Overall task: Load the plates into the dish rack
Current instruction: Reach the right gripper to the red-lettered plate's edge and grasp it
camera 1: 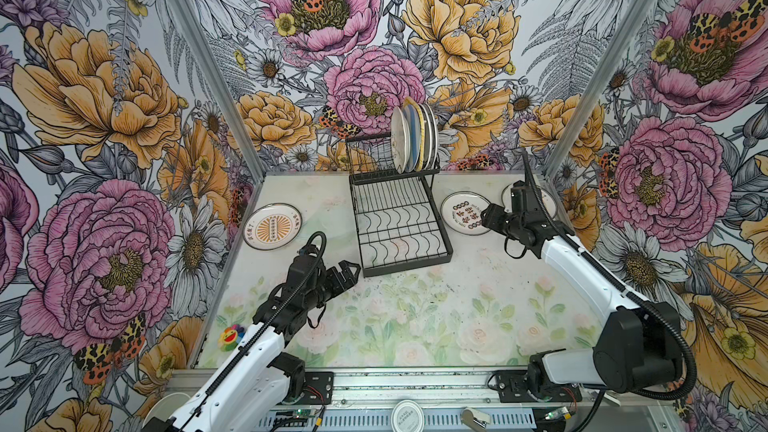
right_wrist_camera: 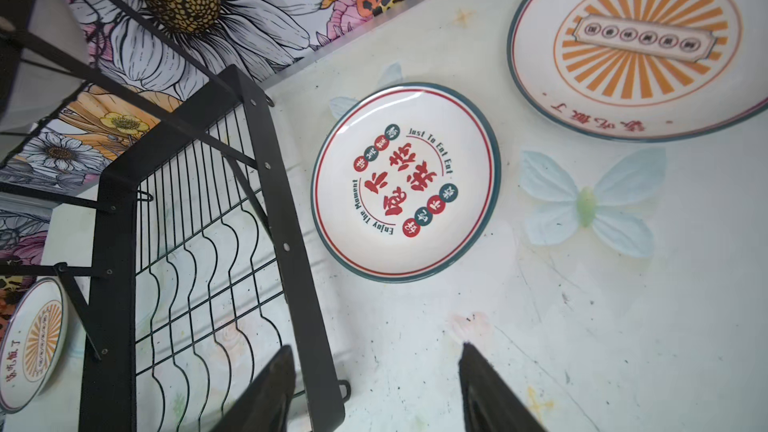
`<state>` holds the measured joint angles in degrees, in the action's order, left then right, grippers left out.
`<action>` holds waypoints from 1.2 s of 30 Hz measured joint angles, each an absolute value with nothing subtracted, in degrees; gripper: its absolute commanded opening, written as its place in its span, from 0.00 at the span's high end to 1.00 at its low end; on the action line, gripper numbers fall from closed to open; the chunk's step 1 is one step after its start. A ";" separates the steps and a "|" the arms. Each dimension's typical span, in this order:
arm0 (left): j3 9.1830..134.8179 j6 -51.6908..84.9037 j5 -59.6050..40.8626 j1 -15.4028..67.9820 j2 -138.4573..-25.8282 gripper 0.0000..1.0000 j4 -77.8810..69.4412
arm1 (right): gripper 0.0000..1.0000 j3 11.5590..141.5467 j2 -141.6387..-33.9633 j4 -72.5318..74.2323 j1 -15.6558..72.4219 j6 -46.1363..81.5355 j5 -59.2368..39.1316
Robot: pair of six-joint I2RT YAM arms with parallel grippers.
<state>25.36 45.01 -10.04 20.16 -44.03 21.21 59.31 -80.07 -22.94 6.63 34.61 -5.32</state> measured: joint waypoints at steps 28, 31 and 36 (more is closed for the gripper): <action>23.64 45.25 -10.07 20.18 -43.94 0.01 20.78 | 0.43 48.03 -101.80 13.30 -4.97 55.96 -24.36; 23.64 45.47 -10.07 20.18 -43.94 0.01 20.78 | 0.44 47.81 -102.83 14.57 -5.28 57.08 -24.40; 23.64 45.69 -10.07 20.18 -43.99 0.01 20.78 | 0.47 47.68 -104.40 16.47 -5.34 58.76 -24.97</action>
